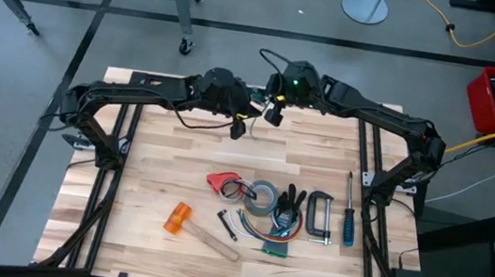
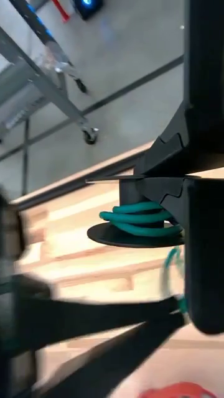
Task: Coil cords
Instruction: Coil the green cable wire on the black spool
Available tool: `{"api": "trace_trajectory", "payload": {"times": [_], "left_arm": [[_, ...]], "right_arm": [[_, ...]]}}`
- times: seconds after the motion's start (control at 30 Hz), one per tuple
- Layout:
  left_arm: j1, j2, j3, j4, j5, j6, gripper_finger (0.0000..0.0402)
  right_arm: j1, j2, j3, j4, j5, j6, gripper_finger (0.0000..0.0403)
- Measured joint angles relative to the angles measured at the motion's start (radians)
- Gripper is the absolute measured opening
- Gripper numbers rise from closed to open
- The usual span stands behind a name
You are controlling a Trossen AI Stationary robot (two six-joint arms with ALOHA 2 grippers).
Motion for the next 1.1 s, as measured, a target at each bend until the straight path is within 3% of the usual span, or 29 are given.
{"api": "trace_trajectory", "payload": {"times": [0.17,0.4,0.7,0.83,1.1], "left_arm": [[0.018,-0.047,0.001,-0.117,-0.06,0.005,0.0001],[0.039,-0.099,0.0,-0.194,-0.099,0.019,0.0001],[0.035,-0.101,0.0,-0.334,-0.1,0.088,0.001],[0.035,-0.096,0.0,-0.387,-0.1,0.157,0.0041],[0.039,-0.042,0.0,-0.389,-0.107,0.175,0.0144]], "right_arm": [[-0.001,-0.012,-0.001,-0.078,-0.005,0.049,0.0001],[-0.001,-0.05,-0.001,-0.102,-0.096,0.059,0.0001],[-0.001,-0.1,-0.001,-0.1,-0.046,0.063,0.0001],[-0.001,-0.114,-0.001,-0.1,-0.024,0.063,0.0001],[-0.001,-0.159,-0.002,-0.089,-0.022,0.063,0.0001]]}}
